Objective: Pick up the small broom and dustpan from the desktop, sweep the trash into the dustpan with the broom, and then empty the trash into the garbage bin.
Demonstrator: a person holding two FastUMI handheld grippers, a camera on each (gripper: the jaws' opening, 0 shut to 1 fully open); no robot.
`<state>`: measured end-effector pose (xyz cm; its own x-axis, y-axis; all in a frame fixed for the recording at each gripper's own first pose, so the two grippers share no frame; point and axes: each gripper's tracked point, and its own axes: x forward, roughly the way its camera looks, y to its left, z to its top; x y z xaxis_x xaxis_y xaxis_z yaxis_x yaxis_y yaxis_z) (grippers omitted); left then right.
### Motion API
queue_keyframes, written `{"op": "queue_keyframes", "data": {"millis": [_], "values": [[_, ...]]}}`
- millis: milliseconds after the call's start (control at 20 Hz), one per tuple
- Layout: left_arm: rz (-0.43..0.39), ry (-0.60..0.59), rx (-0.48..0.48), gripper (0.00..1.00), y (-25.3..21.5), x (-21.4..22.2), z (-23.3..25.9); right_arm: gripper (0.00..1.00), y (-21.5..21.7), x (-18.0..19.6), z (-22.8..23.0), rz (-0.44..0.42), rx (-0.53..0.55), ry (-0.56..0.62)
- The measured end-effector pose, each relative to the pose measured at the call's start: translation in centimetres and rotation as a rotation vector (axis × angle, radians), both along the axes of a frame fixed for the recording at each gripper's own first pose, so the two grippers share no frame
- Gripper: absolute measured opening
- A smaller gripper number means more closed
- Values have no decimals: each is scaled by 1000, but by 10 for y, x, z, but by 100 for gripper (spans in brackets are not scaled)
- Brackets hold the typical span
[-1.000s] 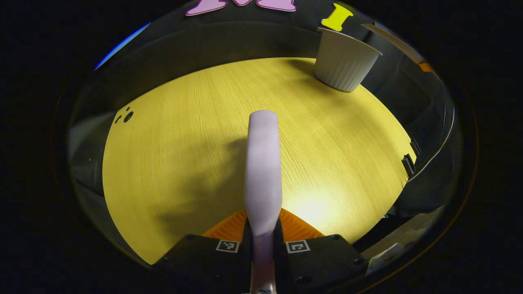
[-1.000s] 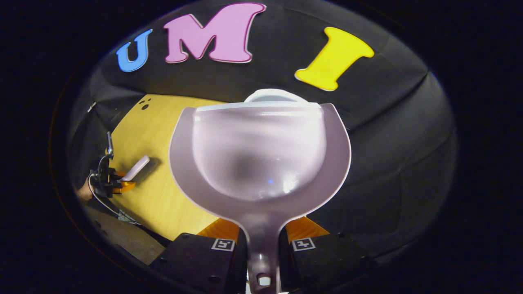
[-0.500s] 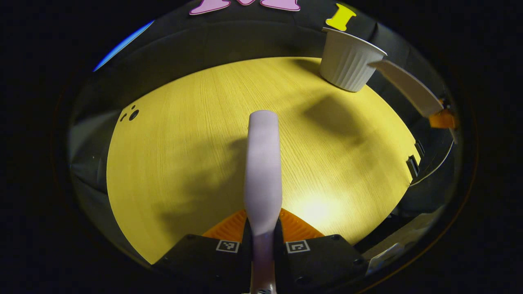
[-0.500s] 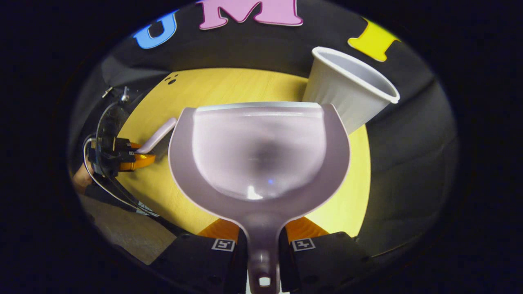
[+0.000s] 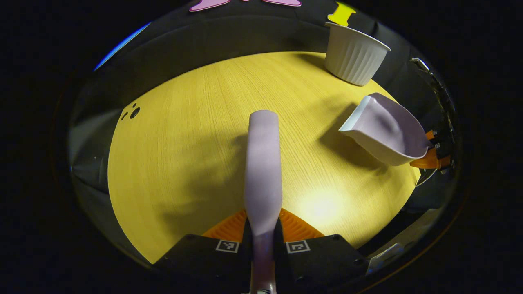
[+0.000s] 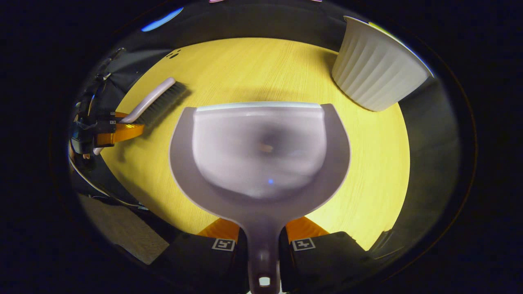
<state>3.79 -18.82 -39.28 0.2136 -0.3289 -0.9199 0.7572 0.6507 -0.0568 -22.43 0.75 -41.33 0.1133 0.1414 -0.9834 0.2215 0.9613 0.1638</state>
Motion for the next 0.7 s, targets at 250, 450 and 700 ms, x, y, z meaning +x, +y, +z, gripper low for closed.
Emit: {"op": "queue_keyframes", "data": {"millis": [250, 450, 700], "values": [[-3, -17, 45, 27, 3, -1, -8, 35, 3, -3, -15, 14, -35, 27], [3, -39, 62, 29, 3, -1, -6, 36, 5, -4, -16, -3, -25, 38], [-17, -97, 80, 31, 4, 3, 1, 45, 4, -9, -6, -23, -1, 20]]}}
